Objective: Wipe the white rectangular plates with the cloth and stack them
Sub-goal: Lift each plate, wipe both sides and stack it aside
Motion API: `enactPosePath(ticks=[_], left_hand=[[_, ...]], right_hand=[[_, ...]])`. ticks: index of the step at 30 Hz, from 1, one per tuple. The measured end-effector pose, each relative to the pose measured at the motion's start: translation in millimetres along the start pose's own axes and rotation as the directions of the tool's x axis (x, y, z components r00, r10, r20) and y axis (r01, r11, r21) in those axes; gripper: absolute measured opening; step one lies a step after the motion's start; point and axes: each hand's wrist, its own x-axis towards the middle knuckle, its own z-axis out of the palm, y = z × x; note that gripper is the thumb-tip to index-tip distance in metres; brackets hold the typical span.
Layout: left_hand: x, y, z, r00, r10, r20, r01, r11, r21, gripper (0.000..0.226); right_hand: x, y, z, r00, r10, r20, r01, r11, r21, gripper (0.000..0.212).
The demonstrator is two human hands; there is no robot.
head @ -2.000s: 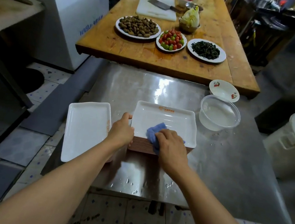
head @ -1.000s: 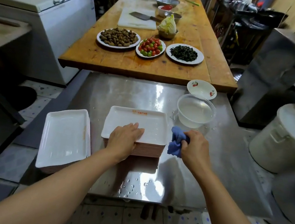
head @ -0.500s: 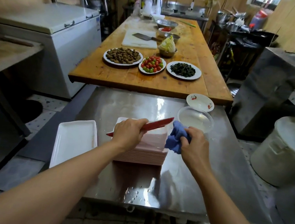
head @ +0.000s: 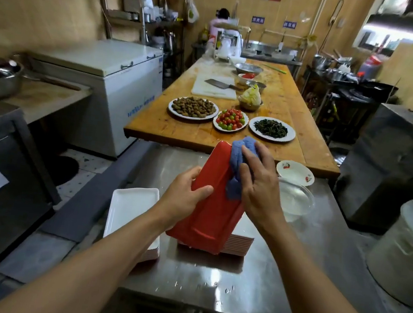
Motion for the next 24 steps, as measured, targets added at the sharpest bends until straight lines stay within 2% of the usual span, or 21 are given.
enactPosePath(ticks=[6,11,16,20,24], left_hand=[[-12,6,-14,0.998,-0.042,0.044,0.053,0.963,-0.265,0.025],[-13,11,-17,0.998,-0.045,0.033,0.054,0.936,-0.349,0.022],[-19,8,-16,0.999,-0.051,0.003,0.048,0.917,-0.395,0.018],[-19,8,-17,0.999,-0.038,-0.004,0.032,0.899,-0.437,0.019],[-16,9,-15,0.999,-0.039,-0.029,0.021,0.881,-0.473,0.023]], right_hand=[[12,-23,12,0.974,-0.227,0.012,0.227,0.964,-0.142,0.037],[12,-32,28,0.951,-0.301,0.062,0.308,0.927,-0.214,0.041],[2,-8,26,0.981,-0.187,0.051,0.194,0.94,-0.282,0.048],[0,3,19,0.999,-0.036,-0.007,0.035,0.992,-0.12,0.051],[-1,-4,23,0.995,0.084,-0.049,-0.085,0.996,-0.014,0.047]])
